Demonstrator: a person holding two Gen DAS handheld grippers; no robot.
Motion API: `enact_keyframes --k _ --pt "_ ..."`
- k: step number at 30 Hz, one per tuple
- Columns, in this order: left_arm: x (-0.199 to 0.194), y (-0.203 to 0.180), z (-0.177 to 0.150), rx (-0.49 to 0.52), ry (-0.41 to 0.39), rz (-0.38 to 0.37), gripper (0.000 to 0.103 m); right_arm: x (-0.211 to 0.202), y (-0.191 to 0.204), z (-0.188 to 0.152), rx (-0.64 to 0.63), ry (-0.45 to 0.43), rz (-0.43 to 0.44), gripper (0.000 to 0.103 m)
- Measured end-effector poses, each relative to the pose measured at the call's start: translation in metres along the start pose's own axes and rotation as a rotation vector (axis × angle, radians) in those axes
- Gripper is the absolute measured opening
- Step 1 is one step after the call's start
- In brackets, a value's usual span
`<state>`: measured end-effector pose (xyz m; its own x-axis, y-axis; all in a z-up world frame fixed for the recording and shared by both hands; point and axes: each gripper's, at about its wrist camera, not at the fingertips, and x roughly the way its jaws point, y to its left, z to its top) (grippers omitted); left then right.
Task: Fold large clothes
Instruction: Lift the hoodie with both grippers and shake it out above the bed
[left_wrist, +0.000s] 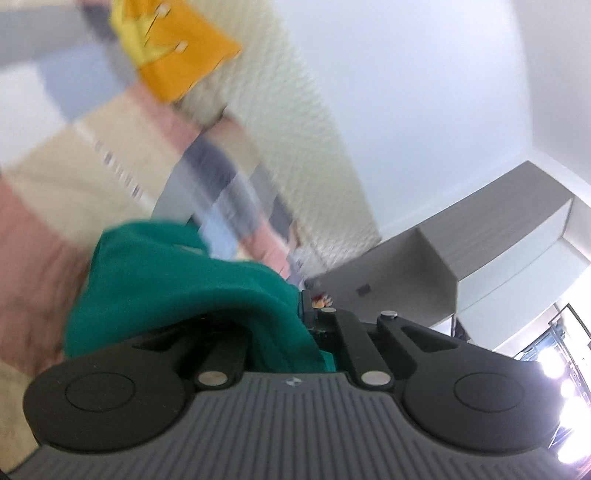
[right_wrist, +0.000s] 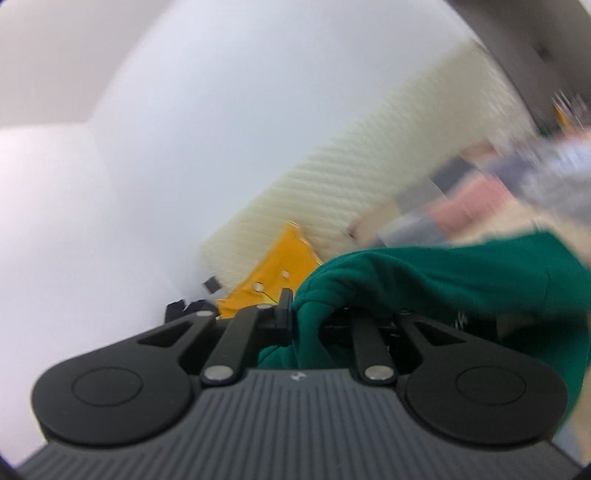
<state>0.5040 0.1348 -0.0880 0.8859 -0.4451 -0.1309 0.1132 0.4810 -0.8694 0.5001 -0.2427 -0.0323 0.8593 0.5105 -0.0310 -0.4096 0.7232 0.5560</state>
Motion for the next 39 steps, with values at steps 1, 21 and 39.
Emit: enact_keyframes --k 1,21,39 --pt "-0.010 -0.019 0.006 0.026 -0.017 -0.003 0.004 -0.004 0.013 0.012 -0.025 -0.007 0.020 0.014" --pt "-0.260 -0.390 0.067 0.525 -0.421 0.030 0.004 -0.124 0.240 0.214 -0.278 -0.199 0.240 0.013" --pt "-0.261 -0.332 0.169 0.507 -0.348 0.262 0.005 0.028 0.242 0.170 -0.272 -0.056 0.242 0.013"
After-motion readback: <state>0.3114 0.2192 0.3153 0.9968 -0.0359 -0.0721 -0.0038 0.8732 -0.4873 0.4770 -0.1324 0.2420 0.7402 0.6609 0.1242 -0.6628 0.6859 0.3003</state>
